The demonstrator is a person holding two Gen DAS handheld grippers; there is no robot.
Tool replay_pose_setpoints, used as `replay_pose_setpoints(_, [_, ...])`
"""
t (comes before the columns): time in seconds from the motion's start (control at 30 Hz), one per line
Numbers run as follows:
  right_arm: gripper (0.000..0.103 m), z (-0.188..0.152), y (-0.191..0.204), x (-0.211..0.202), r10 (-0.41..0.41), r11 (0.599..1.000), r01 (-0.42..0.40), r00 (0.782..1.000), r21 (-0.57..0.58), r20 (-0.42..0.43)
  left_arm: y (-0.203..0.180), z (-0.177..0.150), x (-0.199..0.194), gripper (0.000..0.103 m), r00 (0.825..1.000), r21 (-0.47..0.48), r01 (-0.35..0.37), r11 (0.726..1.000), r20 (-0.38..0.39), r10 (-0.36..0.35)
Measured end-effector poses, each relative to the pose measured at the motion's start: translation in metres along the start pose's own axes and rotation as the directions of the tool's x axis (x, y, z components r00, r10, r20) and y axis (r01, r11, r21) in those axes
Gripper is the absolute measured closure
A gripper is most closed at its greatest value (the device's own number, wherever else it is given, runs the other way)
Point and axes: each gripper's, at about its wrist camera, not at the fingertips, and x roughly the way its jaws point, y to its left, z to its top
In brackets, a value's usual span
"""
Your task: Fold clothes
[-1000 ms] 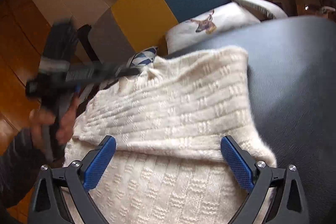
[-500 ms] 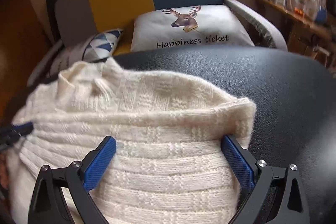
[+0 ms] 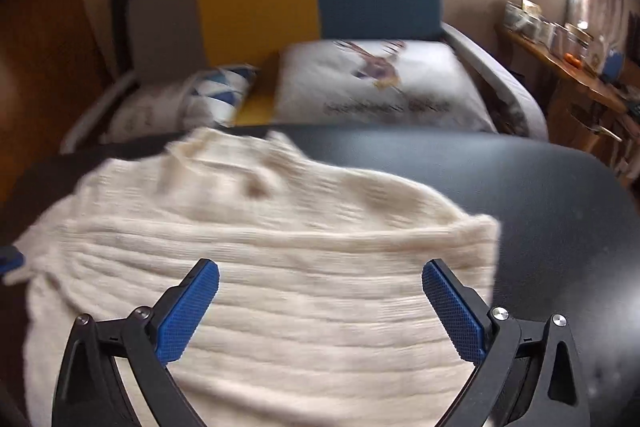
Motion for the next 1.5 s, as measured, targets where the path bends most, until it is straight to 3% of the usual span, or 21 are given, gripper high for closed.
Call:
replay_pose_setpoints(0.1, [0.000,-0.009,0.054,-0.002,0.107,0.992,-0.108,0.994,-0.059,-0.024,0.074,0.006,-0.060,0.077,0.993,-0.211,0.001,0.977,0.115,0.024])
replay_pose_setpoints(0.2, [0.000,-0.018,0.112,0.003,0.166,0.977,-0.173,0.984,-0.128,-0.062,0.127,0.006,-0.103,0.076,0.978,-0.340,-0.007,0.941,0.195,0.078])
replay_pose_setpoints(0.3, [0.000,-0.024,0.165,0.012,0.175,0.962,-0.191,0.980,-0.196,-0.096,0.162,0.011,-0.127,0.075,0.965,-0.430,0.022,0.903,0.246,0.093])
replay_pose_setpoints(0.43, [0.000,-0.026,0.207,0.031,0.137,0.955,-0.172,0.978,-0.243,-0.155,0.193,0.022,-0.135,0.073,0.953,-0.517,0.058,0.854,0.283,0.107])
replay_pose_setpoints(0.6, [0.000,-0.037,0.215,0.042,0.116,0.961,-0.157,0.976,-0.226,-0.182,0.206,0.037,-0.116,0.072,0.960,-0.553,0.074,0.830,0.263,0.090])
replay_pose_setpoints(0.87, [0.000,-0.046,0.206,0.053,0.110,0.968,-0.150,0.975,-0.202,-0.195,0.210,0.049,-0.100,0.071,0.951,-0.604,0.134,0.786,0.302,0.070])
replay_pose_setpoints(0.97, [0.000,-0.047,0.206,0.052,0.109,0.965,-0.150,0.975,-0.213,-0.192,0.211,0.046,-0.099,0.078,0.949,-0.668,0.138,0.732,0.301,0.096])
replay_pose_setpoints(1.07, [0.000,-0.048,0.206,0.052,0.107,0.963,-0.149,0.976,-0.225,-0.189,0.207,0.048,-0.097,0.084,0.952,-0.696,0.098,0.711,0.274,0.137])
replay_pose_setpoints(1.2, [0.000,-0.036,0.184,0.030,0.112,0.971,-0.137,0.984,-0.194,-0.138,0.195,0.053,-0.095,0.095,0.948,-0.697,-0.003,0.717,0.227,0.224])
replay_pose_setpoints(1.3, [0.000,-0.028,0.158,0.016,0.093,0.982,-0.108,0.990,-0.154,-0.103,0.184,0.056,-0.092,0.097,0.937,-0.682,-0.071,0.728,0.205,0.284])
replay_pose_setpoints(1.37, [0.000,-0.027,0.139,0.017,0.071,0.990,-0.083,0.992,-0.118,-0.102,0.168,0.060,-0.087,0.098,0.935,-0.615,-0.107,0.781,0.206,0.289])
replay_pose_setpoints(1.5, [0.000,-0.026,0.103,0.021,0.027,0.999,-0.032,0.994,-0.042,-0.107,0.129,0.059,-0.084,0.099,0.926,-0.466,-0.095,0.880,0.284,0.250])
